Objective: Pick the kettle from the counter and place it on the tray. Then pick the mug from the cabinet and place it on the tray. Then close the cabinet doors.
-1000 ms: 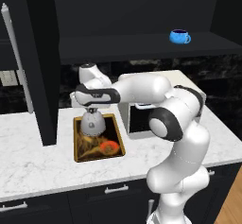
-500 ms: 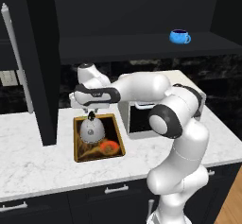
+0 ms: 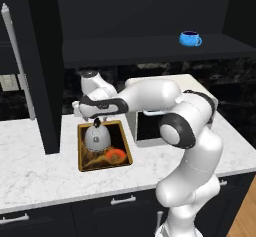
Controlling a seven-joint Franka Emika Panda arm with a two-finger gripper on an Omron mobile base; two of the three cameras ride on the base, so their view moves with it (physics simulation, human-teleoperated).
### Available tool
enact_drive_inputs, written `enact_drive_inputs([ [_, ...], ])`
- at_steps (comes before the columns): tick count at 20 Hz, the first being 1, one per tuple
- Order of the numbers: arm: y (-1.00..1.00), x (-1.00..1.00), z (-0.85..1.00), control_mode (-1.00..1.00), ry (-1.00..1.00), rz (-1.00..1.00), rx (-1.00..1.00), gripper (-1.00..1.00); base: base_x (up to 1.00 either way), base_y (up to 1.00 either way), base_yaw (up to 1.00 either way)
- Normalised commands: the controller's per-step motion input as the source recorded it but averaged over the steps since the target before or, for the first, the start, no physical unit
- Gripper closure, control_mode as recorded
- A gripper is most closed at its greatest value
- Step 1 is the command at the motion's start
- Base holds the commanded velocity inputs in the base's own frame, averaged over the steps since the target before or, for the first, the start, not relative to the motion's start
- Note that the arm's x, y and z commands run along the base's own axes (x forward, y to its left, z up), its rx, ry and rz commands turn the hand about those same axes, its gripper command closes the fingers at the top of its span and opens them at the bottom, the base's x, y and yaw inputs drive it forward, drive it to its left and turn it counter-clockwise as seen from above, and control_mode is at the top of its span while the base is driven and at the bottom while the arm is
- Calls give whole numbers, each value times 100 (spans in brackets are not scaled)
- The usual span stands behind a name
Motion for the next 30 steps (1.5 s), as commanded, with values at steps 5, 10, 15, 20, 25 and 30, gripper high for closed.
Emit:
enact_drive_inputs([
  [5, -2, -76, 100, -100, -17, 0, 0, -100, 0, 0, 0],
  [10, -67, -100, 42, -100, -9, -5, 0, -100, 0, 0, 0],
  [15, -92, -100, 49, -100, -7, -6, 0, -100, 0, 0, 0],
  [20, -51, -25, 7, -100, 0, 2, 0, -100, 0, 0, 0],
  [25, -63, -35, 36, -100, 0, 14, -4, -100, 0, 0, 0],
  [30, -84, -30, 89, -100, 1, 23, -8, -100, 0, 0, 0],
])
